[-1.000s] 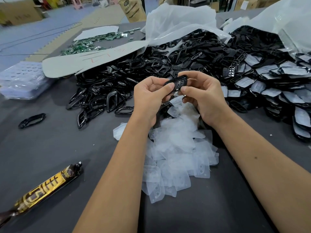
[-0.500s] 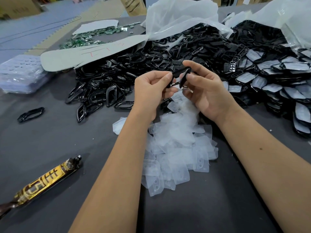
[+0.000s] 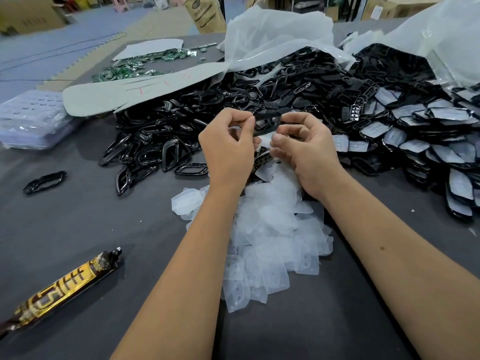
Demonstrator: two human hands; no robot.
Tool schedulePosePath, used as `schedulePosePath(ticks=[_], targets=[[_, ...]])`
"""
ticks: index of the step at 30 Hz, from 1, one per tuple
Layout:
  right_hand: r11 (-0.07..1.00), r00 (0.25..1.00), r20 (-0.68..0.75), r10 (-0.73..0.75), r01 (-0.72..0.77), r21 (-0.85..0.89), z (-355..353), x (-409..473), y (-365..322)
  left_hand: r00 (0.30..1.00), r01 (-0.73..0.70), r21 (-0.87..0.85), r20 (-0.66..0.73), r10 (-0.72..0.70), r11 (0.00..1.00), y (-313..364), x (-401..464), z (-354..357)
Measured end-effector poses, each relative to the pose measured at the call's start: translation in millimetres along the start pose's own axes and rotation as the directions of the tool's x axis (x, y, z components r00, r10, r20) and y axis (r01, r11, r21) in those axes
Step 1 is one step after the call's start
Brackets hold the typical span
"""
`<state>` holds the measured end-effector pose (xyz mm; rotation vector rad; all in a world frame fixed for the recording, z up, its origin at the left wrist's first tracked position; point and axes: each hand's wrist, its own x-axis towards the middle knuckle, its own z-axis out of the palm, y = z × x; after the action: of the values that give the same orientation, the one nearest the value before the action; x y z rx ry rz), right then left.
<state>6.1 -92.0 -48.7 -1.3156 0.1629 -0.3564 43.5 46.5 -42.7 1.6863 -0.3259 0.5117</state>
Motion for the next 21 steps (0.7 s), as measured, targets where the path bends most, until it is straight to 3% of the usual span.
schedulePosePath(ticks=[2,4,7,9,14,18,21], targets=[[0.931,0.976,-0.050,-0.211,0.185,-0.315,-0.4,-0.9,2.1,0.996,0.056,-0.022,-0.070,-0.058,0.998,-1.6,3.1,-3.6],[0.724,0.915,0.061,-0.400,0.355,-0.591,0.4,-1.3,3.7,0.982,0.113,-0.052,-0.145,-0.120,0.992,-3.9,6.2,-7.3],[0.443,0.884,0.326,-0.335,0.453,-0.773,6.6,-3.0,9.5,0.960,0.167,-0.084,-0.212,-0.182,0.982,-6.2,8.7,-10.4],[0.368,0.894,0.365,-0.258,0.440,-0.819,8.5,-2.0,12.8,0.952,0.207,-0.108,-0.207,-0.226,0.972,-8.1,9.6,-10.7],[0.490,0.895,0.319,-0.311,0.439,-0.753,3.8,-0.7,11.0,0.940,0.315,-0.147,-0.091,-0.330,0.938,-12.5,11.8,-9.1],[0.772,0.913,0.157,-0.376,0.402,-0.492,-0.9,-1.5,6.5,0.953,0.303,-0.106,0.045,-0.300,0.947,-12.0,8.9,-8.0],[0.877,0.938,0.085,-0.337,0.345,-0.335,-4.2,0.6,5.2,0.951,0.301,-0.101,0.109,-0.290,0.948,-9.7,7.4,-6.1]])
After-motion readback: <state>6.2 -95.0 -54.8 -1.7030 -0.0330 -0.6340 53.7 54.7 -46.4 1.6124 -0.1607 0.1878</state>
